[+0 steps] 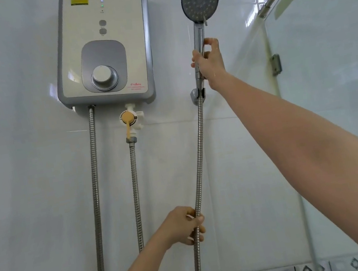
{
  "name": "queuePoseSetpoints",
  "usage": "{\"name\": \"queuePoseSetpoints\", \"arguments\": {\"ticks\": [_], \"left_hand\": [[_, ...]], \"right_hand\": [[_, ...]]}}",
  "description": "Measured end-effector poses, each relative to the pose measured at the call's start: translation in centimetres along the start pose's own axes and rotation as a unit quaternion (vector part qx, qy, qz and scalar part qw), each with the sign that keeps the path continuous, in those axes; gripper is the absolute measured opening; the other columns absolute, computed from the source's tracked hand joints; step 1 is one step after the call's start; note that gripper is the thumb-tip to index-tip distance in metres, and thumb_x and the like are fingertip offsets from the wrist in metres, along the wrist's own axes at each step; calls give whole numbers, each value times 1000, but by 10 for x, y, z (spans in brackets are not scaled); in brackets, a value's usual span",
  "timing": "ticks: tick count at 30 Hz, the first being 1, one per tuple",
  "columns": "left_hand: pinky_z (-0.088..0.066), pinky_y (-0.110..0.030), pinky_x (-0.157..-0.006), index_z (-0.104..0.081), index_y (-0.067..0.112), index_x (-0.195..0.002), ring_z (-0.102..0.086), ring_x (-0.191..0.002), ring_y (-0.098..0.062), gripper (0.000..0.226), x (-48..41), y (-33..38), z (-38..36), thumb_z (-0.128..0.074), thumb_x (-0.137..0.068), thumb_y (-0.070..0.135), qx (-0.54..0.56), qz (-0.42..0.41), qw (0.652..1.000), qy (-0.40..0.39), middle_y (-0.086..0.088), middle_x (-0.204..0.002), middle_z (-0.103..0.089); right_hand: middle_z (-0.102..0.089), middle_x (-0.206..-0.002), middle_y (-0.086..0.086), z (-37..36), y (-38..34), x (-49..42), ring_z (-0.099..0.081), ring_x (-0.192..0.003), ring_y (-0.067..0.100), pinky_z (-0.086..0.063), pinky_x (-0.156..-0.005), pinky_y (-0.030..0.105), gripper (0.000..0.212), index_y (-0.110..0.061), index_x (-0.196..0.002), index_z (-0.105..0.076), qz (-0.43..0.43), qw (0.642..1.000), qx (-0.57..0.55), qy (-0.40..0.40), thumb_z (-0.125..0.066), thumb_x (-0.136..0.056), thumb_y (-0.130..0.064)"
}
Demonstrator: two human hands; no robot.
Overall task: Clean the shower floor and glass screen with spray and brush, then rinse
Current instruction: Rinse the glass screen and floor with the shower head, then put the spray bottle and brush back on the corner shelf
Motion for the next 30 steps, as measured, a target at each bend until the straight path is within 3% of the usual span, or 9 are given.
{"name": "queuePoseSetpoints", "arguments": {"ticks": [8,11,14,15,16,18,20,25,30], "left_hand": [[-54,-24,-66,-62,7,-114,-71,-79,-18,24,3,-23,-8,-57,-99,24,17,20,1000,1,-8,-97,-72],[-52,-27,-70,-63,8,-113,-71,-80,-16,22,7,-30,-12,-58,-98,24,20,25,999,-11,-8,-98,-73],[-53,-29,-76,-63,10,-113,-71,-83,-14,22,11,-35,-13,-58,-98,25,27,17,999,-5,-8,-102,-74],[-54,-28,-78,-63,11,-114,-72,-85,-13,22,14,-36,-13,-58,-98,26,28,12,1000,-4,-7,-104,-74],[-55,-28,-81,-63,13,-115,-72,-87,-13,23,17,-38,-12,-58,-98,28,28,11,1000,-2,-5,-105,-74],[-55,-28,-85,-62,17,-117,-73,-92,-14,26,26,-42,-8,-58,-97,33,32,12,999,10,-2,-108,-73],[-56,-28,-86,-63,20,-116,-73,-94,-15,24,42,-52,-1,-57,-97,33,41,9,998,44,-1,-110,-72],[-55,-22,-73,-68,22,-100,-74,-84,-22,18,119,-90,28,-55,-98,9,36,-13,981,190,-6,-99,-73],[-55,-21,-80,-67,27,-104,-73,-85,-7,21,273,-131,37,-54,-99,11,-12,26,964,263,8,-97,-74]], "right_hand": [[-66,-99,9,3,18,12,-67,-74,10,-48,-60,19,34,-21,-124,-42,-5,999,48,-2,-56,-94,-24],[-64,-106,9,3,28,26,-63,-76,12,-55,-75,27,39,-16,-131,-43,-16,998,66,-2,-55,-94,-19],[-61,-104,4,8,39,62,-58,-73,10,-46,-64,5,43,-10,-138,-40,-8,998,68,-5,-48,-96,-8],[-61,-107,4,10,41,77,-59,-82,13,-44,-69,3,44,-8,-140,-39,8,997,79,-5,-46,-96,-6],[-60,-116,5,11,45,92,-58,-97,14,-44,-81,7,46,-7,-141,-37,28,995,97,-6,-46,-96,-7],[-50,-135,5,12,54,122,-49,-121,14,-40,-105,29,49,-7,-144,-35,68,990,121,-17,-46,-97,-10],[-44,-140,4,10,67,158,-43,-129,17,-36,-109,37,48,-11,-144,-35,59,991,120,-30,-47,-98,-14],[-46,-136,-7,-4,87,291,-50,-114,5,-45,-88,13,38,-22,-137,-44,-19,996,53,-68,-47,-99,-17],[-59,-120,-8,-36,96,463,-59,-98,8,-52,-79,24,31,-22,-127,-51,-140,975,-20,-171,-49,-98,-11]]}}
Point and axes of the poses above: each hand's wrist, its own x-axis away from the middle knuckle, its own z-axis out of the back of the hand, y = z × x, the point moved 4 cm from there along -x, towards the middle knuckle
